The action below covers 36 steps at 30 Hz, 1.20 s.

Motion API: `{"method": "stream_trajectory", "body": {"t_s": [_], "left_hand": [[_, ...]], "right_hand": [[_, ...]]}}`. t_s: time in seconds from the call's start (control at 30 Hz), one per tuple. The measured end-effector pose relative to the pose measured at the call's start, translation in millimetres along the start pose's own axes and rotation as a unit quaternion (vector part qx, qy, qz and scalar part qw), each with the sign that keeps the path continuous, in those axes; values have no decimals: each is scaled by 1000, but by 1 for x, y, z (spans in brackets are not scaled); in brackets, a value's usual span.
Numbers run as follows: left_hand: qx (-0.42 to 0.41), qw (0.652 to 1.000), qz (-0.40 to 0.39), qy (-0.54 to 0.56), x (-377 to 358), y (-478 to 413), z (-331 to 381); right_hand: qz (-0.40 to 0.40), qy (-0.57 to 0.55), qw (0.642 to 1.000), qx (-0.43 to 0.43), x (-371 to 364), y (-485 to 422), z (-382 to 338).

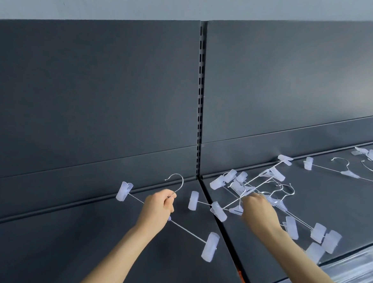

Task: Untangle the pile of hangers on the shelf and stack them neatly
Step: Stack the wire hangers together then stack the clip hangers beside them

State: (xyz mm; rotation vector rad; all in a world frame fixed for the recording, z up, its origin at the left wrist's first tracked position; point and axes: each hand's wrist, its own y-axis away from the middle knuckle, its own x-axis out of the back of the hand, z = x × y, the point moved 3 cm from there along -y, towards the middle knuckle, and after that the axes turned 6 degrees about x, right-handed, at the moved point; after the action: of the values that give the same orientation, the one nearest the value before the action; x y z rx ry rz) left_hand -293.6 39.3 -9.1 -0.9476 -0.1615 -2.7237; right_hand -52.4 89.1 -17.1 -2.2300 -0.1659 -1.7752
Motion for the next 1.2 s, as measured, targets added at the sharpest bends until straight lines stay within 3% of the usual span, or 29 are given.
{"method": "stream_trajectory", "body": {"t_s": [0.07,0.2,0.33,0.5,0.67,0.73,0.87,1.0,1.2], "left_hand": [[4,1000,8,6,5,3,-5],[1,998,59,7,21,5,-10],[23,992,112,-49,47,10,-36],[92,993,59,-46,66,19,-70],[75,994,54,-55,45,20,-56],[70,995,40,-61,27,18,-43],[96,984,30,-148,-6,8,-22],[135,965,10,-225,-22,6,-19],[200,964,-14,-175,-28,3,-21]], "right_hand": [[48,-5,995,92,3,-2,-13],[3,-1,968,249,-19,3,-69],[-39,-61,939,336,-48,10,-114],[-57,-135,916,374,-60,9,-144],[-45,-151,942,295,-42,1,-112],[6,-144,964,222,-30,-3,-78],[28,-106,993,44,-14,-6,-6],[-25,-55,998,15,-20,2,26],[-40,-96,995,7,-22,8,22]]}}
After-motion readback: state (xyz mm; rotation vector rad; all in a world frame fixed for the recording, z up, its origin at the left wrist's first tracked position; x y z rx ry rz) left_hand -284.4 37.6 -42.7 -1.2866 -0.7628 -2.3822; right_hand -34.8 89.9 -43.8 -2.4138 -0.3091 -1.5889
